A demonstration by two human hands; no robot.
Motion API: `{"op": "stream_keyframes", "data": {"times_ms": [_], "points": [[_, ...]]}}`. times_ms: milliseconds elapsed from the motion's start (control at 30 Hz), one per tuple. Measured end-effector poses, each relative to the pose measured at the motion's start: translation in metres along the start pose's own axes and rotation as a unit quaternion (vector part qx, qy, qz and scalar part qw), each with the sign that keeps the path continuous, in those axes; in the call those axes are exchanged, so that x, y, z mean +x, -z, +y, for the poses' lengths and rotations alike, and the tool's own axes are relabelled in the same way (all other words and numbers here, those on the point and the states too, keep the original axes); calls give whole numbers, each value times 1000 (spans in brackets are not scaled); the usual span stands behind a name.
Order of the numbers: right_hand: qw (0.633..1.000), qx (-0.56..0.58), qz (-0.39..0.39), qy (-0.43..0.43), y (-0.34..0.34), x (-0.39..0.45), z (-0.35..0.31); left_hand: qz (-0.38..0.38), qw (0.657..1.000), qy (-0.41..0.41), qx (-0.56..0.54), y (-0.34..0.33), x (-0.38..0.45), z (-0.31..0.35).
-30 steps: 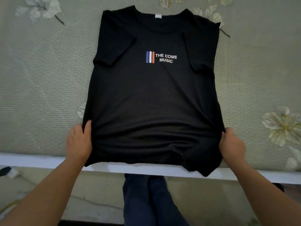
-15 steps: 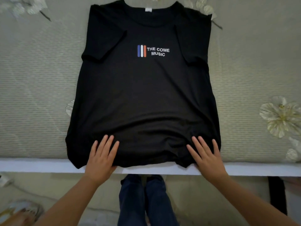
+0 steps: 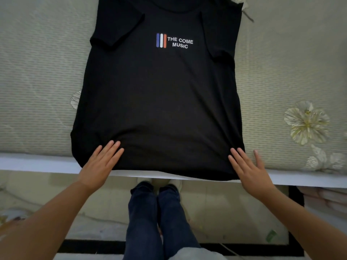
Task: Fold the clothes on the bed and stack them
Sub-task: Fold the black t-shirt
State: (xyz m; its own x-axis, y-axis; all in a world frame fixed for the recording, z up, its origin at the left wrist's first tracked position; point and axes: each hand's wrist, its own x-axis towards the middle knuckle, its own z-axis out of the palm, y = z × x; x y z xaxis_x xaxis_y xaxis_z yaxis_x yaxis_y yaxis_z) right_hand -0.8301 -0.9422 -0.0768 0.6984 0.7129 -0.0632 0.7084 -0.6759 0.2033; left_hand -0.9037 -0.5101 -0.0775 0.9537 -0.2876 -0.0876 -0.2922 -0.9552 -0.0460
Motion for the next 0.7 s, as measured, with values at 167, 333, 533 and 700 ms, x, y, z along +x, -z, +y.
{"op": "stream_keyframes", "data": {"times_ms": [167,333,533,700], "points": [[999,8,-9,33,3,10,-19,-11,999,41,-18,3,-4,17],[998,47,16,28,14,9,-24,-64,997,-24,-29,6,24,72],[996,68,-48,42,33,-10,-17,-98,991,58,-67,12,62,115],[996,18,-82,-27,28,3,-41,-38,997,34,-56,-1,59,105]]}}
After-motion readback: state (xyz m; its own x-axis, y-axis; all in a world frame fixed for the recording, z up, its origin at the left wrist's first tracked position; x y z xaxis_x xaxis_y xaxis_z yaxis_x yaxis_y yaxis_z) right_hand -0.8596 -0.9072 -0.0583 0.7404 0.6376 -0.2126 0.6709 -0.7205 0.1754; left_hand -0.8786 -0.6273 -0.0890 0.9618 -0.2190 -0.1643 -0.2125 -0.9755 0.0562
